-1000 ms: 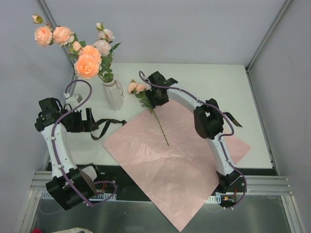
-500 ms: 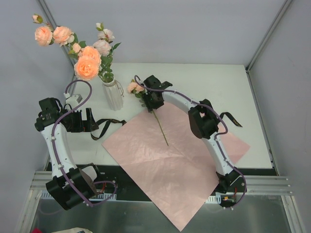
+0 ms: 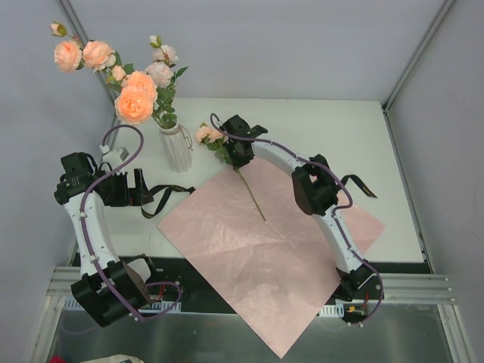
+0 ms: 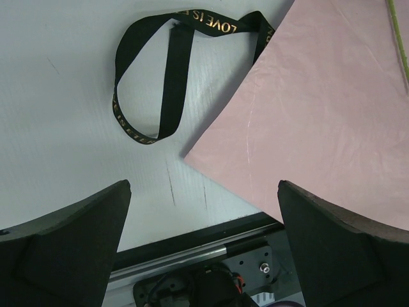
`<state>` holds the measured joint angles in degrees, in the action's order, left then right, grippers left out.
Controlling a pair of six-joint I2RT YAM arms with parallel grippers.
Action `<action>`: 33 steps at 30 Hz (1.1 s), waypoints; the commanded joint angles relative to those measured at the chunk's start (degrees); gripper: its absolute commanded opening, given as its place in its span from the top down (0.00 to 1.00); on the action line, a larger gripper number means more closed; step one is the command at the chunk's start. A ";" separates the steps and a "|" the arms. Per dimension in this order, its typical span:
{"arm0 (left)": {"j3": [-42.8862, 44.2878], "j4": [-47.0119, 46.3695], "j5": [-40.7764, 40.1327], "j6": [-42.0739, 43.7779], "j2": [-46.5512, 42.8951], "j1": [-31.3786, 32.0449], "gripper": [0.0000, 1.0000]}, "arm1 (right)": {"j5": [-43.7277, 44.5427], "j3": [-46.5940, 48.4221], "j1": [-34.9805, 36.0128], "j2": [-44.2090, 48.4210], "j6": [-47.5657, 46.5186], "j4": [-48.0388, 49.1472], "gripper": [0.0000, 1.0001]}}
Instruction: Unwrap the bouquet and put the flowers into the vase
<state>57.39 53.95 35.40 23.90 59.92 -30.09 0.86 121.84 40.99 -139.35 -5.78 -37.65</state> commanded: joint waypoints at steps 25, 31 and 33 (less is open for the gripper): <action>1.24 1.15 0.55 1.68 -0.42 -0.41 0.01 | -14.03 -3.04 4.53 20.64 8.16 97.85 1.00; 1.94 1.33 1.08 1.24 0.37 -0.32 0.01 | -16.95 8.67 6.03 12.80 3.85 96.71 1.00; 2.55 2.29 1.08 1.50 1.16 -0.32 0.01 | -17.21 9.64 6.03 11.74 3.50 97.50 1.00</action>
<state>57.47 54.08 35.48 24.73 59.94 -30.09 -13.52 126.32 47.35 -126.56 1.19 52.75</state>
